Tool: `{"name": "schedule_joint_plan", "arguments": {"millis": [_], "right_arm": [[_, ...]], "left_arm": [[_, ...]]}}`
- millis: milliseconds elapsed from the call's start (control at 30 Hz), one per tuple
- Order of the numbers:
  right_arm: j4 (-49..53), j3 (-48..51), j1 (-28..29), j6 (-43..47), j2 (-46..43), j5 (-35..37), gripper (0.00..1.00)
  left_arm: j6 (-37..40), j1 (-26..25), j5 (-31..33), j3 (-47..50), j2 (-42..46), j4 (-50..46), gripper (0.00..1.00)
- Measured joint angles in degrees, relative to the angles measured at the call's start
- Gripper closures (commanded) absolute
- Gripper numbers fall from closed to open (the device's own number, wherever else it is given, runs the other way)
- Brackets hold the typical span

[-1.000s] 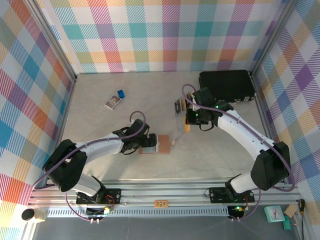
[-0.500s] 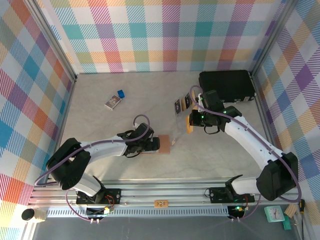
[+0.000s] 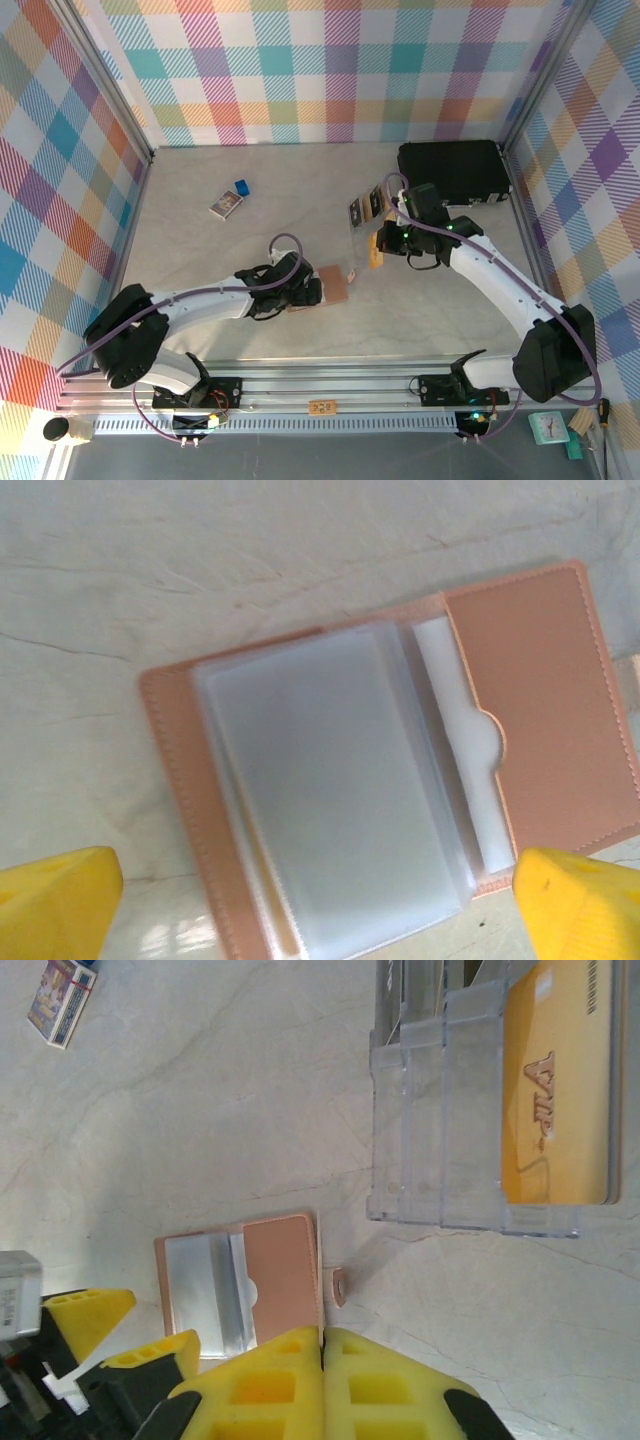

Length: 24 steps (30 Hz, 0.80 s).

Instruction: Put the credit cards into the card holder

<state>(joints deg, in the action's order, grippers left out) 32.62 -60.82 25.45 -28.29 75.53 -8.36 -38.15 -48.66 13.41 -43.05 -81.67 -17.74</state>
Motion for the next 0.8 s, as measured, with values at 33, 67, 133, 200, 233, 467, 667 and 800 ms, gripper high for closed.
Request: {"name": "schedule_joint_plan", "arguments": {"millis": [33, 67, 133, 200, 233, 467, 667, 800], "right_arm": [[-1.0, 0.9, 0.0, -0.5, 0.0, -0.6, 1.0], [-2.1, 2.0, 0.0, -1.2, -0.1, -1.4, 1.0], [-4.5, 4.4, 0.0, -2.6, -0.3, -2.6, 1.0], [-6.3, 6.3, 0.0, -4.1, -0.4, -3.4, 1.0], [-7.4, 7.2, 0.0, -4.8, -0.4, -3.8, 1.0], [-21.0, 16.7, 0.1, -9.4, -2.1, -8.3, 1.0], [-32.0, 21.6, 1.2, -11.8, 0.0, -12.9, 1.0], [-36.9, 21.7, 2.0, -12.2, 2.1, -13.9, 1.0]], "left_arm": [[0.0, 0.0, 0.9, -0.6, 0.6, -1.4, 0.0], [0.0, 0.2, 1.7, -1.2, 1.0, -2.8, 0.0], [0.1, 0.8, 2.8, -2.1, 1.4, -4.8, 0.0], [0.3, 1.5, 3.3, -2.3, 1.4, -6.4, 0.0], [0.5, 2.1, 3.4, -2.3, 1.4, -7.3, 0.0], [2.2, 5.9, 3.3, -2.1, 1.4, -9.3, 0.0], [2.6, 6.1, 1.6, 0.2, 1.4, -7.7, 0.0], [2.6, 6.1, 0.0, 1.8, 1.4, -5.8, 0.0]]}}
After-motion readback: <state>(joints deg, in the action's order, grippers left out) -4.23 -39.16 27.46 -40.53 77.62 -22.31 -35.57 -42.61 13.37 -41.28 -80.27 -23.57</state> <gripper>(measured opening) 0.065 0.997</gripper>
